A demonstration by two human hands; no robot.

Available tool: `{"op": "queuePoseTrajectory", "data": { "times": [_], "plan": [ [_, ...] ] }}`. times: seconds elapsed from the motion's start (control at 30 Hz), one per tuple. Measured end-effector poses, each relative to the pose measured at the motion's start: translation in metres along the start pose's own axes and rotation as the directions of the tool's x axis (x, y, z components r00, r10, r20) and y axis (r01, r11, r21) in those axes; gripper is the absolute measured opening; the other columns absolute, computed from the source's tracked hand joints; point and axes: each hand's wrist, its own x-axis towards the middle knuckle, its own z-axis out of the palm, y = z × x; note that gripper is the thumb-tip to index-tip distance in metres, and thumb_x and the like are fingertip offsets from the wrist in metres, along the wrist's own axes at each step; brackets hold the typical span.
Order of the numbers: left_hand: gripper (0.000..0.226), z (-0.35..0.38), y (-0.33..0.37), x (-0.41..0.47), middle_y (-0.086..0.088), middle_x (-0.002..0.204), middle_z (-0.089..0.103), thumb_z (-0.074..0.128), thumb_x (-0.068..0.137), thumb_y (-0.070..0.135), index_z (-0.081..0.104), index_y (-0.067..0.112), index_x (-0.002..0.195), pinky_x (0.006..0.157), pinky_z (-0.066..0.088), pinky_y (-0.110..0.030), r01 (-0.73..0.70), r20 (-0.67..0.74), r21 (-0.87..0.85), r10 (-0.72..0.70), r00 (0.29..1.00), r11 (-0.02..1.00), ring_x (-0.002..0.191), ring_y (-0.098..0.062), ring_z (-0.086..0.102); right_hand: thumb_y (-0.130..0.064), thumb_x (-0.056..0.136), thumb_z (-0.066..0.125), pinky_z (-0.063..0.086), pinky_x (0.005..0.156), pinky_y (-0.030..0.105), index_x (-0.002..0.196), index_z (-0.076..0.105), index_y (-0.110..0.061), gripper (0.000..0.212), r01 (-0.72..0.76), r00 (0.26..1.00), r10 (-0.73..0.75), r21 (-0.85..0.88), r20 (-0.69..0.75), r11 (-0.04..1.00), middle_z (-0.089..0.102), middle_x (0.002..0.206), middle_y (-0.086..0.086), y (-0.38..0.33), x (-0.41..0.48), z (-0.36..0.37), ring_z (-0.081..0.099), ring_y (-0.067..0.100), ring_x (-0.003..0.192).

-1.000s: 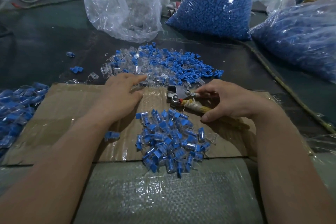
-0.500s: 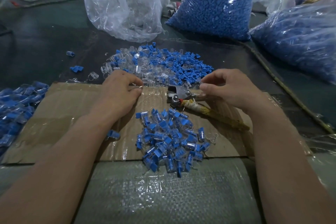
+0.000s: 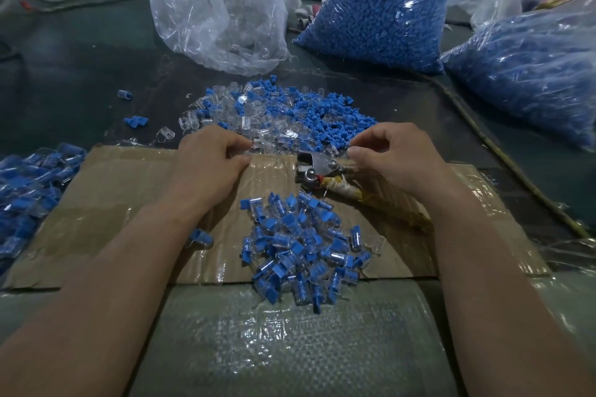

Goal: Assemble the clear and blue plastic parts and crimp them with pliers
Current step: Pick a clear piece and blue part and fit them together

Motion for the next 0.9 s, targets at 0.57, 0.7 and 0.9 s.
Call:
{"op": "queuePoseTrajectory", "data": {
  "times": [0.57,0.7,0.9],
  "plan": [
    [0.015,-0.011,0.013,-0.011,0.005,0.078,0.063,0.061,0.086,0.011,0.060,0.025,0.079,0.053,0.045,-0.005,0.056,0.036,-0.479,-0.044,0.998,0.876,0.064,0.002,0.062,-0.015,0.084,0.065,0.038,0.065,0.014,0.087,0.070,-0.023,0.010,0.115,0.972,-0.069,-0.199,0.224,0.973,0.056,0.071,-0.017,-0.024,0.047,0.018,0.051,-0.005,0.069],
    [0.024,-0.012,0.013,-0.012,0.006,0.082,0.063,0.061,0.084,0.006,0.059,0.029,0.078,0.057,0.046,-0.009,0.111,0.129,-0.485,-0.054,0.990,0.867,0.069,0.000,0.061,-0.010,0.077,0.071,0.045,0.075,0.023,0.090,0.071,-0.023,0.018,0.104,0.965,-0.040,-0.238,0.258,0.966,0.060,0.080,-0.011,-0.026,0.055,0.025,0.056,0.004,0.077],
    [0.028,-0.013,0.013,-0.011,-0.002,0.086,0.065,0.065,0.078,-0.003,0.059,0.023,0.083,0.058,0.051,-0.010,0.155,0.144,-0.563,-0.088,0.986,0.812,0.072,-0.007,0.064,-0.011,0.076,0.072,0.044,0.073,0.026,0.065,0.061,-0.032,0.026,0.101,0.963,-0.020,-0.295,0.267,0.950,0.056,0.071,-0.017,-0.028,0.060,0.028,0.054,0.005,0.076]
  ]
}}
